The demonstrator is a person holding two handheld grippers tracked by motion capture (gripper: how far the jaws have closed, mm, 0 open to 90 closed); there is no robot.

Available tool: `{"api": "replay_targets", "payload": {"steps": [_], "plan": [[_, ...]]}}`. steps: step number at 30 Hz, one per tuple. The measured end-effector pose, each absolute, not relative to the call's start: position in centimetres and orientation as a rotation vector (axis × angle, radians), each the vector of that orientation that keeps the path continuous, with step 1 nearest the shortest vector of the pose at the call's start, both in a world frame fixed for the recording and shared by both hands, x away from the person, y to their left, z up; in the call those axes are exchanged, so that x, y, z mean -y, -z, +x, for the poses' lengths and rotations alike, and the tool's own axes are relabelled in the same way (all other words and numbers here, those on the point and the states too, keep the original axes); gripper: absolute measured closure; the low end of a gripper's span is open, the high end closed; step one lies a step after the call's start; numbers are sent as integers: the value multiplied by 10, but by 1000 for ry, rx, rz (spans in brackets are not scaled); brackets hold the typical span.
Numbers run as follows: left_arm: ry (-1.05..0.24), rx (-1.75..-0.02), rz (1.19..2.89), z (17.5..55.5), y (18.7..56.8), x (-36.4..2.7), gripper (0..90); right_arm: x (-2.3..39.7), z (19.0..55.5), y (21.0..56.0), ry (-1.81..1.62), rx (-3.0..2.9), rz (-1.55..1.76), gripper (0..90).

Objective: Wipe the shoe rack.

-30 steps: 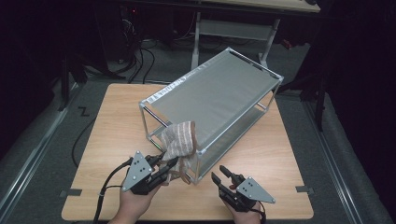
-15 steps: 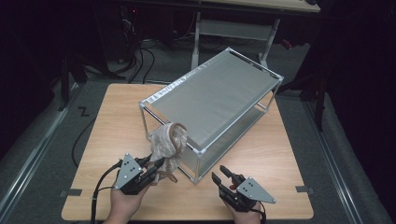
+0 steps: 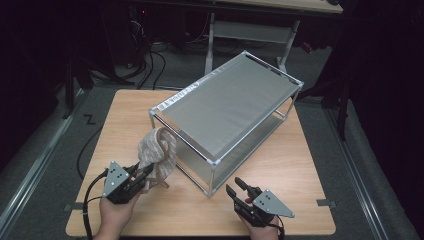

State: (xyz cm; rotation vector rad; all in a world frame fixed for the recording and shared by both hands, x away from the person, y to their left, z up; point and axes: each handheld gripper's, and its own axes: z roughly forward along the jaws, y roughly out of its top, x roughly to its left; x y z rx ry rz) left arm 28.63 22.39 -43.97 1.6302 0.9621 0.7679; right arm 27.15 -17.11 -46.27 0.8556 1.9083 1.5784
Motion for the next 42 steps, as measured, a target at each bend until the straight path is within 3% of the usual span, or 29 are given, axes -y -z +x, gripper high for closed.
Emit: {"api": "replay_targets", "payload": {"steps": [9,19,26,33,42], "plan": [[-754,-1017,1683,305,451,-239,715,170,272,463,-1579,-1910,854,595],[-727,-1055,1715,343,464,-224,715,172,272,462,-1578,-1905,859,595],[-748,-1149,1831,370,484,-220,715,173,271,463,-1582,-1906,858,595],[-718,-1161,1911,370,492,-212,716,175,271,463,-1575,-1906,863,595],[-680,-1051,1992,356,497,-184,715,173,271,463,-1577,-1911,854,595]]}}
